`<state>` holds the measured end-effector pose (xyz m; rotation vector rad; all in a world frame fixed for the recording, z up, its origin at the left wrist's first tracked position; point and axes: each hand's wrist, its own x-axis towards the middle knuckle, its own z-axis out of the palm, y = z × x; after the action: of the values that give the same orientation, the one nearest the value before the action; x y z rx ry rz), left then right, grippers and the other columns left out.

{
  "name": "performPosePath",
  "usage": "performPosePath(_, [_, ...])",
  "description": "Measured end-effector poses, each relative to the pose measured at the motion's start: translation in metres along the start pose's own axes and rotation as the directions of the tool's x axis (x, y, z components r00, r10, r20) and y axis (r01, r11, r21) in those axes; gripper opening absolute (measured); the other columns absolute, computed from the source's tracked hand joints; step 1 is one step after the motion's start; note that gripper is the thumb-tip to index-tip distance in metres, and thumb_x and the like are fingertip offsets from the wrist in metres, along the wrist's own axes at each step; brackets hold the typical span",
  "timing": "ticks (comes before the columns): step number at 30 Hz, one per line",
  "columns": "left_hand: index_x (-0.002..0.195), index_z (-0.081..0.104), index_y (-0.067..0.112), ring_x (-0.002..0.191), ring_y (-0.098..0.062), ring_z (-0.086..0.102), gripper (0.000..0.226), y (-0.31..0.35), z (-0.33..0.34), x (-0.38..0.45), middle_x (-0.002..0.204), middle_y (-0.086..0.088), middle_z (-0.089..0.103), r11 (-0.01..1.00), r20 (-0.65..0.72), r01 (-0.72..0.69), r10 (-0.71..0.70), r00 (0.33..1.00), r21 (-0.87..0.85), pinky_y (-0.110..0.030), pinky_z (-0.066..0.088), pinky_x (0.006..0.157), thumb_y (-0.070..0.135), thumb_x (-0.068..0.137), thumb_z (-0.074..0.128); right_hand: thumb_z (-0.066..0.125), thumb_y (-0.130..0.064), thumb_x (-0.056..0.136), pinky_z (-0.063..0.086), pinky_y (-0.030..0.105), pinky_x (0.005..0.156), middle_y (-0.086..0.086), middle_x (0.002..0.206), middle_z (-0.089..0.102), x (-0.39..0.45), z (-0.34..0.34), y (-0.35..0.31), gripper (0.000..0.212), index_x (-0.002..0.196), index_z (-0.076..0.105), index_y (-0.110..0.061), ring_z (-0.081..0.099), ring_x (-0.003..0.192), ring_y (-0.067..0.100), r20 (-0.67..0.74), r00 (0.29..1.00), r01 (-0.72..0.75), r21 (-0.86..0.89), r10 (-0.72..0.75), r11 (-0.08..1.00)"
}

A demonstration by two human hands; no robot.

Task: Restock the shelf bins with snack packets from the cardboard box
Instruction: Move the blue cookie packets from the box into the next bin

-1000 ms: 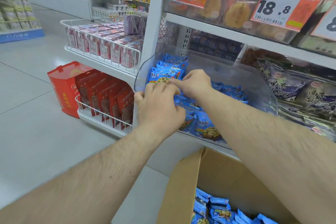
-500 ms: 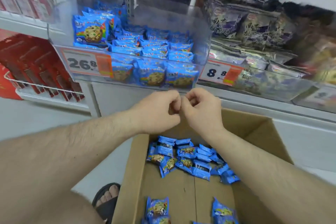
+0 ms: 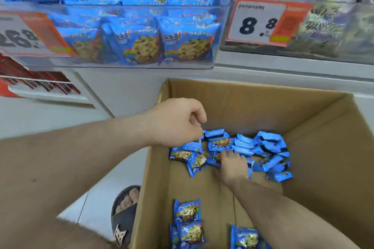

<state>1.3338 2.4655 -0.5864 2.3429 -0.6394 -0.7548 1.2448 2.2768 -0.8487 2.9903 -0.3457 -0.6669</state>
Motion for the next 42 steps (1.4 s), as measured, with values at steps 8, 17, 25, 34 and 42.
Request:
performPosePath(8, [0.093,0.061,0.027,0.069,-0.009,0.063,0.014,0.01,0.001,-0.002,0.088,0.009,0.07,0.98,0.044,0.119,-0.114,0.993,-0.161,-0.029,0.057,0.07,0.018,0.083,0.064,0.074,-0.031,0.044,0.033,0.025,0.052,-0.002,0.046,0.052,-0.01,-0.02,0.004,0.025,0.053,0.055,-0.017,0.051,0.04,0.022,-0.306,0.931,0.23,0.071,-0.198,0.971])
performPosePath(17, [0.112,0.051,0.019,0.093,-0.033,0.065,0.031,0.033,0.012,-0.01,0.106,-0.008,0.056,0.585,0.364,0.593,-0.471,0.804,-0.553,-0.043,0.058,0.08,0.043,0.094,0.055,0.058,-0.017,0.079,0.052,0.035,0.072,0.007,0.092,0.066,-0.086,-0.136,-0.008,0.024,0.103,0.054,-0.017,0.061,0.086,0.02,-0.889,0.458,0.697,0.378,0.028,0.61])
performPosePath(25, [0.098,0.058,0.032,0.085,-0.028,0.071,0.028,0.014,0.022,-0.015,0.105,-0.001,0.057,0.939,0.058,0.271,-0.265,0.963,-0.212,-0.05,0.06,0.072,0.01,0.083,0.068,0.057,-0.02,0.072,0.044,0.02,0.079,-0.002,0.108,0.05,-0.093,-0.08,-0.013,0.048,0.119,0.054,-0.011,0.053,0.09,0.015,-0.301,0.951,0.221,0.819,0.07,0.529])
performPosePath(34, [0.093,0.056,0.041,0.075,-0.027,0.072,0.028,0.001,0.021,-0.015,0.099,0.0,0.063,0.99,0.185,0.122,-0.133,0.974,0.07,-0.048,0.06,0.068,0.017,0.085,0.068,0.076,-0.05,0.074,0.051,0.035,0.088,0.006,0.127,0.059,-0.088,0.023,-0.057,0.076,0.136,0.044,-0.02,0.057,0.112,0.028,0.493,0.723,0.416,0.248,-0.484,0.875])
performPosePath(42, [0.091,0.06,0.038,0.061,-0.021,0.065,0.028,-0.004,0.016,-0.011,0.094,0.002,0.064,0.997,0.153,0.072,-0.069,0.986,-0.017,-0.048,0.058,0.065,0.012,0.084,0.069,0.08,-0.034,0.076,0.048,0.026,0.066,-0.001,0.091,0.058,-0.086,0.018,-0.056,0.037,0.101,0.062,-0.013,0.056,0.09,0.021,0.584,0.706,0.222,0.356,-0.401,0.908])
